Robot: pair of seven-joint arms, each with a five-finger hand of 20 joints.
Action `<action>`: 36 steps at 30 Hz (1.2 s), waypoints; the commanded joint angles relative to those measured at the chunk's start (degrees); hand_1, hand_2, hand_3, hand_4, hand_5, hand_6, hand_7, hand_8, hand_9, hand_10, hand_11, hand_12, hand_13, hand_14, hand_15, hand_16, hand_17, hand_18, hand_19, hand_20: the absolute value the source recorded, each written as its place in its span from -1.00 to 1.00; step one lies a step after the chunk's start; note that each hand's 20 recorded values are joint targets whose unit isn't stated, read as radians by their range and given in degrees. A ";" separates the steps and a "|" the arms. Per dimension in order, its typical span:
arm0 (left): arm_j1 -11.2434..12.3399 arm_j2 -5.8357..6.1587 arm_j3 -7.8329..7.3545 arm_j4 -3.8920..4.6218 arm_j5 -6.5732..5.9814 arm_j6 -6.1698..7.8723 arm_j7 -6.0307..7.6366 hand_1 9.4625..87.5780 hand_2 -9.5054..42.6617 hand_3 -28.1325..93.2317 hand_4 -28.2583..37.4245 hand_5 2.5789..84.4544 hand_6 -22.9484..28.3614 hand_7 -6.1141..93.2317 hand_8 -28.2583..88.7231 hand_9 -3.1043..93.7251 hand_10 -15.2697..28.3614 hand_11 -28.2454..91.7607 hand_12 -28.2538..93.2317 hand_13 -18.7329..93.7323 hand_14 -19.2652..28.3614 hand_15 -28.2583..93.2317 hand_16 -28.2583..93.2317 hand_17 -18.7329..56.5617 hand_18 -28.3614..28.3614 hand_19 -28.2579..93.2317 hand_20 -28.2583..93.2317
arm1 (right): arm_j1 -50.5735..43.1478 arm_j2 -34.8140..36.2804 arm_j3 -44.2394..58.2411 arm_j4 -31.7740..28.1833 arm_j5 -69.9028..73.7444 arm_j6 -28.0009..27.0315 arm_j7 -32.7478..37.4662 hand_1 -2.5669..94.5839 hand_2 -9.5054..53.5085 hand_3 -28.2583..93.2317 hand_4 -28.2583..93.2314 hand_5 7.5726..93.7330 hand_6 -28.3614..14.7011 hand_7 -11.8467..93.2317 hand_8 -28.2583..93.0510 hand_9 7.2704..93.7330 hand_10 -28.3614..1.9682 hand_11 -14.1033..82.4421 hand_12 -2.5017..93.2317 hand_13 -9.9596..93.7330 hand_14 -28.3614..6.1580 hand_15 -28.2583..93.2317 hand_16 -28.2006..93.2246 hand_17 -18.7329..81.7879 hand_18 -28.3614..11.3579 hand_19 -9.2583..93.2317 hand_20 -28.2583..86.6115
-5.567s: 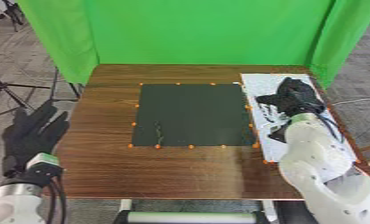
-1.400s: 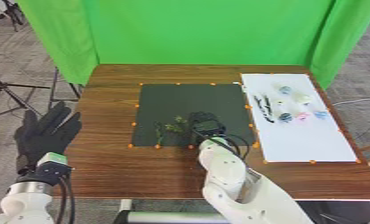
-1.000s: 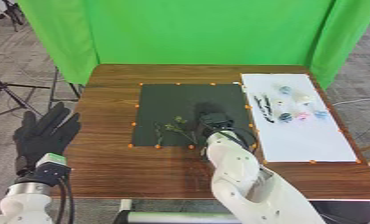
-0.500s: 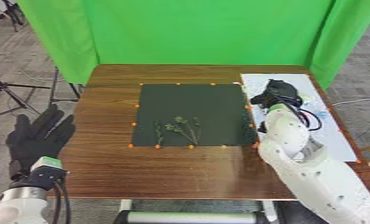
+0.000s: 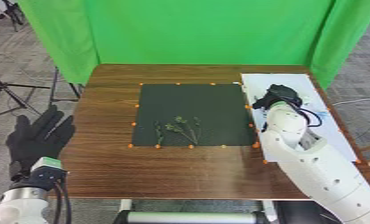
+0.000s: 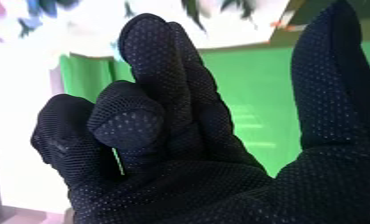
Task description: Arrange flowers
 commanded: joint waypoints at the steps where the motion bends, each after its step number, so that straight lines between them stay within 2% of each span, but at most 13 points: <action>1: 0.76 -0.77 -0.05 -0.31 0.00 -0.06 -0.89 -0.58 -0.14 0.59 -1.00 -0.13 0.24 -0.57 -0.68 -0.36 0.33 -0.05 -0.37 -0.27 0.45 0.17 -0.69 -0.66 0.48 0.03 -0.37 | 0.70 -1.19 -0.94 3.16 0.48 -2.08 0.68 -0.36 -1.00 0.50 -0.93 0.34 -0.15 -0.53 -0.66 0.56 -0.23 0.21 -0.22 0.62 -0.12 0.67 0.14 0.42 -0.74 1.00 0.49; 6: 0.95 -0.70 -0.15 -0.41 -0.65 0.02 -0.55 -0.57 -0.15 0.59 -1.00 -0.13 0.24 -0.57 -0.68 -0.36 0.33 -0.05 -0.37 -0.27 0.44 0.17 -0.69 -0.66 0.48 0.03 -0.38 | 0.82 -1.70 -1.47 4.70 0.74 -2.14 0.61 -0.29 -1.00 0.51 -0.94 0.34 -0.13 -0.52 -0.66 0.57 -0.22 0.21 -0.22 0.62 -0.11 0.67 0.13 0.41 -0.73 1.00 0.48; 7: 0.90 -0.88 -0.29 -0.35 -0.48 -0.36 -0.97 -0.57 -0.15 0.59 -1.00 -0.13 0.24 -0.57 -0.68 -0.36 0.33 -0.05 -0.37 -0.27 0.44 0.17 -0.69 -0.66 0.48 0.03 -0.38 | 0.69 -1.77 -1.62 5.03 0.68 -2.24 0.43 -0.27 -1.00 0.53 -0.95 0.36 -0.11 -0.50 -0.66 0.57 -0.21 0.22 -0.22 0.63 -0.11 0.67 0.13 0.41 -0.73 1.00 0.48; 10: 0.77 -0.81 -0.20 -0.41 -0.23 -0.14 -1.38 -0.57 -0.15 0.59 -1.00 -0.13 0.24 -0.57 -0.68 -0.35 0.33 -0.05 -0.37 -0.27 0.44 0.17 -0.68 -0.66 0.48 0.03 -0.37 | 0.28 -1.42 -3.38 5.80 -0.19 -2.16 0.07 -0.16 -1.00 0.58 -0.97 0.42 -0.02 -0.41 -0.66 0.60 -0.15 0.24 -0.21 0.65 -0.07 0.66 0.11 0.42 -0.72 1.00 0.47; 11: 0.45 -0.91 -0.12 -0.27 0.04 0.18 -1.86 -0.57 -0.15 0.59 -1.00 -0.13 0.24 -0.57 -0.68 -0.35 0.33 -0.05 -0.37 -0.27 0.44 0.17 -0.68 -0.66 0.48 0.03 -0.37 | 0.25 -1.20 -4.67 6.44 -1.22 -2.69 -0.27 -0.13 -1.00 0.60 -0.98 0.44 0.01 -0.38 -0.66 0.61 -0.12 0.25 -0.21 0.66 -0.04 0.66 0.11 0.42 -0.72 1.00 0.47; 13: 0.15 -0.90 0.25 -0.51 0.35 2.72 -2.28 -0.56 -0.15 0.59 -1.00 -0.13 0.24 -0.57 -0.68 -0.35 0.34 -0.05 -0.36 -0.26 0.44 0.17 -0.68 -0.66 0.48 0.03 -0.37 | -0.35 -0.89 -5.93 6.80 -1.31 -5.07 -0.66 -0.08 -1.00 0.61 -0.99 0.47 0.08 -0.29 -0.59 0.63 -0.08 0.29 -0.18 0.68 0.01 0.65 0.11 0.45 -0.70 1.00 0.47; 15: 0.37 -1.05 0.07 -0.34 0.04 1.30 -2.24 -0.53 -0.16 0.59 -1.00 -0.11 0.24 -0.57 -0.68 -0.34 0.34 -0.04 -0.36 -0.26 0.45 0.17 -0.68 -0.66 0.48 0.04 -0.37 | -1.06 -0.73 -7.02 6.79 -1.09 -5.61 -0.46 -0.02 -1.00 0.59 -1.00 0.48 0.09 -0.26 -0.41 0.64 -0.06 0.30 -0.15 0.70 0.04 0.65 0.11 0.46 -0.69 1.00 0.47; 21: 0.32 -0.93 -0.15 -0.34 0.28 1.21 -2.55 -0.52 -0.16 0.59 -1.00 -0.11 0.25 -0.56 -0.69 -0.33 0.35 -0.03 -0.37 -0.26 0.46 0.18 -0.69 -0.66 0.48 0.05 -0.37 | -2.19 -0.74 -8.31 7.27 -1.86 -5.30 -1.50 0.12 -1.00 0.49 -0.99 0.50 0.17 -0.13 -0.24 0.65 -0.02 0.32 -0.14 0.72 0.05 0.64 0.12 0.47 -0.69 1.00 0.47; 22: -0.08 -0.94 -0.12 -0.24 0.50 1.16 -3.12 -0.52 -0.16 0.59 -1.00 -0.11 0.25 -0.56 -0.69 -0.33 0.35 -0.03 -0.37 -0.26 0.45 0.18 -0.69 -0.66 0.48 0.05 -0.37 | -3.14 -0.59 -7.71 6.75 -2.42 -4.76 -1.80 0.13 -1.00 0.49 -0.98 0.50 0.18 -0.11 -0.23 0.65 -0.01 0.32 -0.11 0.72 0.05 0.64 0.12 0.47 -0.69 1.00 0.47; 24: 0.03 -0.90 -0.06 -0.29 0.30 1.17 -2.92 -0.52 -0.16 0.59 -1.00 -0.11 0.25 -0.56 -0.69 -0.33 0.35 -0.03 -0.37 -0.26 0.46 0.19 -0.69 -0.66 0.48 0.05 -0.37 | -3.52 -0.31 -7.69 6.64 -3.22 -2.99 -3.13 0.15 -1.00 0.54 -0.97 0.51 0.21 -0.01 -0.23 0.69 0.06 0.26 0.02 0.73 0.06 0.64 0.11 0.48 -0.69 1.00 0.47; 28: -0.04 -0.86 0.04 -0.22 0.25 1.19 -3.15 -0.52 -0.15 0.59 -1.00 -0.11 0.25 -0.56 -0.69 -0.33 0.35 -0.03 -0.37 -0.26 0.46 0.19 -0.69 -0.66 0.48 0.05 -0.38 | -5.21 0.52 -6.43 5.30 -4.71 1.42 -3.37 0.19 -1.00 0.59 -0.99 0.53 0.23 0.06 -0.22 0.71 0.11 0.24 0.08 0.75 0.10 0.64 0.11 0.49 -0.68 1.00 0.47; 33: 0.31 -0.67 0.08 -0.44 -0.08 1.79 -2.03 -0.53 -0.15 0.59 -1.00 -0.11 0.24 -0.56 -0.69 -0.35 0.34 -0.04 -0.37 -0.27 0.43 0.18 -0.69 -0.66 0.48 0.05 -0.38 | -8.46 3.10 -2.70 -0.45 -8.02 10.11 -3.93 0.18 -1.00 0.63 -0.98 0.52 0.23 0.07 -0.21 0.72 0.13 0.22 0.11 0.76 0.11 0.63 0.12 0.50 -0.68 1.00 0.46; 36: 0.94 -0.44 -0.44 -0.67 -0.34 1.87 -1.13 -0.53 -0.15 0.59 -1.00 -0.12 0.24 -0.57 -0.69 -0.37 0.33 -0.04 -0.37 -0.29 0.42 0.18 -0.69 -0.66 0.48 0.05 -0.38 | -9.25 5.58 -1.75 -5.49 -9.09 12.51 -4.18 0.18 -1.00 0.63 -0.98 0.52 0.23 0.07 -0.21 0.72 0.12 0.21 0.11 0.76 0.12 0.62 0.12 0.50 -0.68 1.00 0.45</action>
